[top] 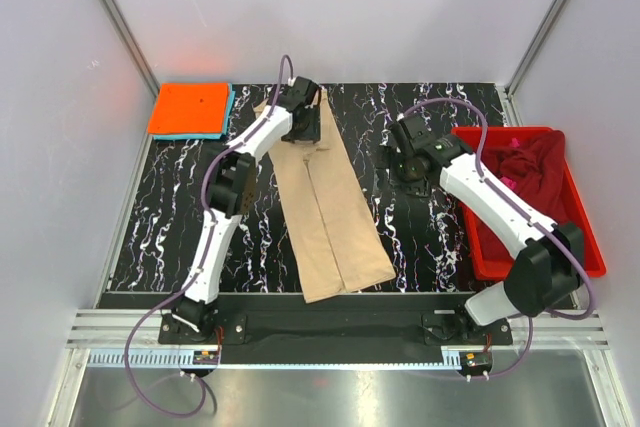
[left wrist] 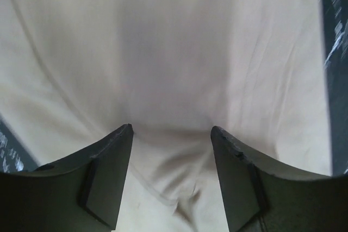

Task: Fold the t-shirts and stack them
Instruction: Fold the tshirt

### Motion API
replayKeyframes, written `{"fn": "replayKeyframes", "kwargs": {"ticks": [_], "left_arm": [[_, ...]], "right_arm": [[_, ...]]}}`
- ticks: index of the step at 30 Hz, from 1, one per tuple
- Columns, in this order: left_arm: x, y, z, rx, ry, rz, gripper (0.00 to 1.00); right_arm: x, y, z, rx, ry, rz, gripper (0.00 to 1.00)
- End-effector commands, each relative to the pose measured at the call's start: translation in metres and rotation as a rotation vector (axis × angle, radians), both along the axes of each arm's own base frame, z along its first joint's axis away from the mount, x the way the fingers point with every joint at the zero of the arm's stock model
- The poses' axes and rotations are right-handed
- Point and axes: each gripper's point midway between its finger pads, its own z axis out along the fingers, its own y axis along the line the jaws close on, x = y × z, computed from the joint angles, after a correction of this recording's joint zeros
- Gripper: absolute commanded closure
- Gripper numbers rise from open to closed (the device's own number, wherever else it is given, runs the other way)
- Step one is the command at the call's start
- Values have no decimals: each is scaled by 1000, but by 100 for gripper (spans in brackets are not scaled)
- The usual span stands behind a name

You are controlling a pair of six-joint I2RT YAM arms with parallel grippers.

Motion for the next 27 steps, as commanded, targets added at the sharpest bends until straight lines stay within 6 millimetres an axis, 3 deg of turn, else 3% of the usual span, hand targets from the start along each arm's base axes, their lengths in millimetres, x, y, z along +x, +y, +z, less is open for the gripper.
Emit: {"fn": "replayKeyframes", "kwargs": {"ticks": [1, 3, 6, 7, 9, 10, 12, 13, 14, 15, 16, 17, 18, 19, 20, 21, 22, 23, 24, 25, 26, 27], "left_arm": [[25, -13, -7, -33, -34, -68, 34], [42, -24, 5, -90, -99, -109, 34], [57, -19, 25, -120, -168, -111, 31], [60, -12, 41, -128, -193, -97, 28], [58, -8, 54, -130, -206, -90, 24], [56, -5, 81, -131, -242, -91, 22], [48, 1, 98, -124, -256, -88, 19], [42, 2, 130, -141, -299, -85, 18], [36, 5, 137, -144, -299, -80, 18], [27, 7, 170, -161, -337, -75, 18], [20, 11, 182, -160, -347, -66, 18], [9, 14, 181, -158, -327, -64, 18], [-7, 16, 209, -184, -353, -62, 18], [-21, 14, 213, -212, -337, -81, 19], [-42, 19, 191, -195, -257, -78, 23], [-68, 14, 213, -234, -271, -101, 26], [-88, 11, 208, -248, -240, -122, 28], [-119, 14, 171, -230, -140, -131, 28], [-144, 12, 188, -279, -165, -132, 30], [-171, -1, 179, -318, -119, -167, 31], [-206, 2, 138, -319, -8, -167, 31], [-228, -1, 146, -372, -12, -154, 33]], "right_arm": [[20, 11, 15, 53, -57, 64, 13], [24, 18, 12, 84, -29, 85, 13], [31, 26, 13, 143, -8, 117, 13], [32, 27, 12, 159, 0, 128, 13], [29, 34, 5, 195, 39, 169, 13], [27, 38, 3, 219, 56, 194, 13], [19, 42, -9, 259, 139, 234, 12], [16, 43, -13, 270, 163, 243, 13], [9, 45, -19, 302, 206, 260, 17], [5, 45, -23, 311, 228, 260, 19], [0, 46, -25, 332, 248, 256, 20], [-9, 42, -34, 340, 288, 244, 22], [-16, 42, -37, 352, 310, 244, 27], [-22, 41, -40, 365, 330, 237, 30], [-37, 40, -45, 390, 361, 228, 32], [-44, 39, -48, 402, 373, 216, 35], [-48, 39, -44, 428, 355, 215, 36], [-66, 36, -57, 439, 412, 176, 38], [-73, 36, -61, 453, 427, 164, 39], [-77, 38, -59, 488, 411, 167, 44], [-92, 36, -71, 499, 466, 127, 46], [-99, 36, -74, 511, 481, 114, 48]]}}
